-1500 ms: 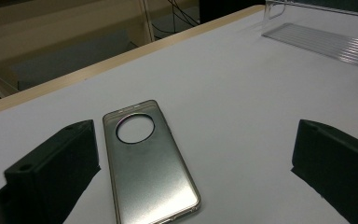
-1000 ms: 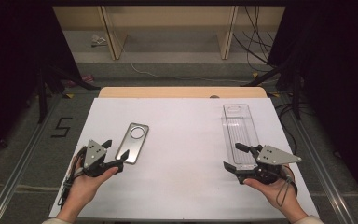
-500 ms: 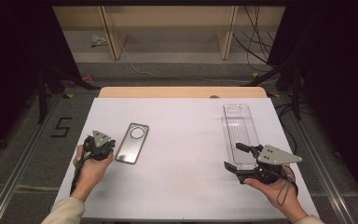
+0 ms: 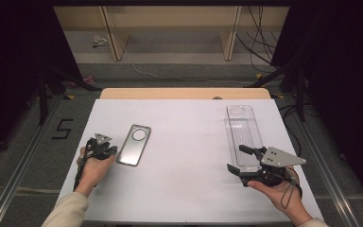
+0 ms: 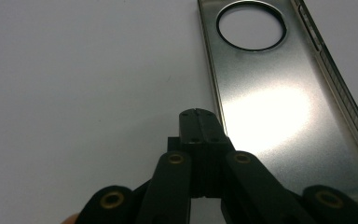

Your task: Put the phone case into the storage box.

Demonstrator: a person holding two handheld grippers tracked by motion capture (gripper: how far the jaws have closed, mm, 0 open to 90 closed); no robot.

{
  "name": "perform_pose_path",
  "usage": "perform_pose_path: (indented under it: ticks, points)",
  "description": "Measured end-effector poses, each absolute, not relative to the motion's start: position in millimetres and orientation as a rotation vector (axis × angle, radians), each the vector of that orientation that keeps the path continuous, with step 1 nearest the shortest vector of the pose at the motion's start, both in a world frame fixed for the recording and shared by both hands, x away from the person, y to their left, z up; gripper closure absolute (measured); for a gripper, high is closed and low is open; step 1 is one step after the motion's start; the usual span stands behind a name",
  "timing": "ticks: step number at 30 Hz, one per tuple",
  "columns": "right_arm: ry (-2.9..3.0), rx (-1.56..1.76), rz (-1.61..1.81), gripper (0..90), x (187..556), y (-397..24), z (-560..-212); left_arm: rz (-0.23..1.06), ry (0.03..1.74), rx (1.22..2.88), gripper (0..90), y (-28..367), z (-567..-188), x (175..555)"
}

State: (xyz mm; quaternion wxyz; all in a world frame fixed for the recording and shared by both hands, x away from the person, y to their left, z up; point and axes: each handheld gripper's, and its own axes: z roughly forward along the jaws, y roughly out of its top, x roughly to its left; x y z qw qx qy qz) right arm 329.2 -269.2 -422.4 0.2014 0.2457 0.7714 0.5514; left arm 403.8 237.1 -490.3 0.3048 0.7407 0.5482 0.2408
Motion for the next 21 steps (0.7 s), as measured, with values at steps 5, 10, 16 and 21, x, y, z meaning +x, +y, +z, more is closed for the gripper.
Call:
perform_pose_path:
  ticks: [5, 10, 16, 21]
  points:
    - [2.157, 0.688, 1.539, 22.5, 329, -270, -422, 0.611, 1.447, 2.003, 89.9, 234, -495, 403]
    - [2.159, 0.689, 1.535, 22.5, 329, -270, -423, 0.606, 1.442, 2.014, 89.9, 233, -494, 402]
    - [2.163, 0.69, 1.53, 22.5, 329, -270, -423, 0.588, 1.427, 2.029, 89.9, 229, -494, 402]
    - [2.162, 0.691, 1.53, 22.5, 329, -270, -423, 0.601, 1.381, 2.077, 89.9, 222, -493, 400]
